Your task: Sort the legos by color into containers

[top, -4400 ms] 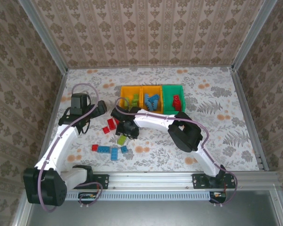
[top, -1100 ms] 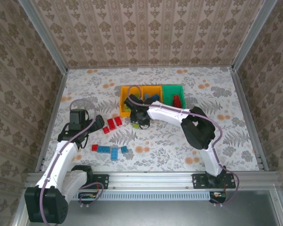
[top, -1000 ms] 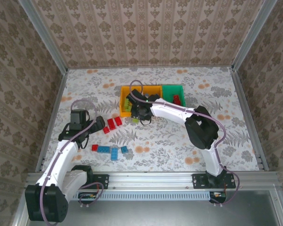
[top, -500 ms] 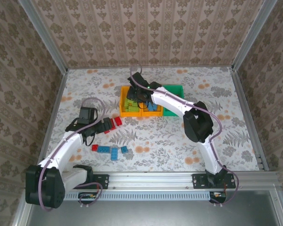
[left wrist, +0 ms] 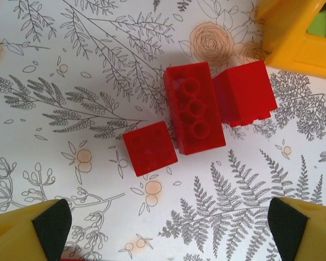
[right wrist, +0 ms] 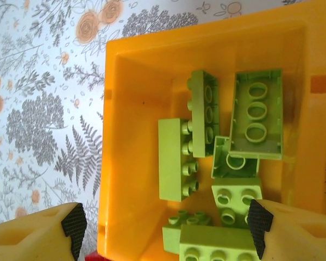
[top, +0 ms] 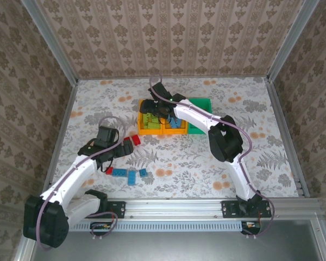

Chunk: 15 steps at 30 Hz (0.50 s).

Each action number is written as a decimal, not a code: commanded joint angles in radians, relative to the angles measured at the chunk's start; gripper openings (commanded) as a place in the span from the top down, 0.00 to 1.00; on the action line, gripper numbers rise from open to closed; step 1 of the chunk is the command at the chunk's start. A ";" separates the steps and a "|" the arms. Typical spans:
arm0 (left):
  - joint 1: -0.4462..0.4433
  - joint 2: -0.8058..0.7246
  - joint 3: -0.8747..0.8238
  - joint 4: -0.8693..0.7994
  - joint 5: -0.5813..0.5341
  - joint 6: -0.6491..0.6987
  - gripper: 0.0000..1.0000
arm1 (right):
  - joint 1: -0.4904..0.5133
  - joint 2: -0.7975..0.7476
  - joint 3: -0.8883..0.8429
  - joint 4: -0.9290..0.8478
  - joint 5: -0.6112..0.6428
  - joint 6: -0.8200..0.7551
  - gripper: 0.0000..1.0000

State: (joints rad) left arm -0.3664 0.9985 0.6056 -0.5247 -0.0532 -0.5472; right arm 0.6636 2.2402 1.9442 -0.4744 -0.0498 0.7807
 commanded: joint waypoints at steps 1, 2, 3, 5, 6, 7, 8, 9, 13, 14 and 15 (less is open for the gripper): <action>0.004 -0.043 -0.032 -0.047 -0.062 -0.048 0.02 | 0.020 -0.149 -0.135 0.032 -0.057 -0.075 0.19; 0.012 -0.055 -0.039 -0.040 -0.055 -0.049 0.02 | 0.028 -0.197 -0.200 0.047 -0.054 -0.090 0.19; 0.022 -0.061 -0.042 -0.040 -0.053 -0.051 0.00 | 0.039 -0.248 -0.269 0.063 -0.049 -0.105 0.19; 0.039 -0.065 -0.035 -0.054 -0.063 -0.049 0.00 | 0.066 -0.337 -0.397 0.088 -0.020 -0.125 0.20; 0.056 -0.062 -0.031 -0.063 -0.065 -0.048 0.00 | 0.089 -0.381 -0.464 0.101 0.000 -0.131 0.20; 0.076 -0.057 -0.029 -0.064 -0.057 -0.047 0.00 | 0.111 -0.411 -0.514 0.108 0.012 -0.136 0.21; 0.109 -0.054 -0.028 -0.062 -0.041 -0.043 0.00 | 0.145 -0.439 -0.564 0.104 0.033 -0.132 0.22; 0.139 -0.049 -0.027 -0.058 -0.023 -0.038 0.00 | 0.184 -0.457 -0.600 0.094 0.054 -0.125 0.22; 0.213 -0.035 -0.017 -0.042 0.002 -0.021 0.00 | 0.331 -0.450 -0.657 0.061 0.097 -0.104 0.22; 0.224 -0.034 -0.015 -0.040 0.008 -0.019 0.00 | 0.362 -0.433 -0.652 0.045 0.113 -0.104 0.22; 0.233 -0.031 -0.014 -0.036 0.012 -0.019 0.00 | 0.386 -0.413 -0.644 0.029 0.127 -0.106 0.22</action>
State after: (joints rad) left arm -0.1555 0.9611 0.5781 -0.5503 -0.0692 -0.5758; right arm 0.9970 1.7935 1.3128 -0.4034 0.0090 0.6830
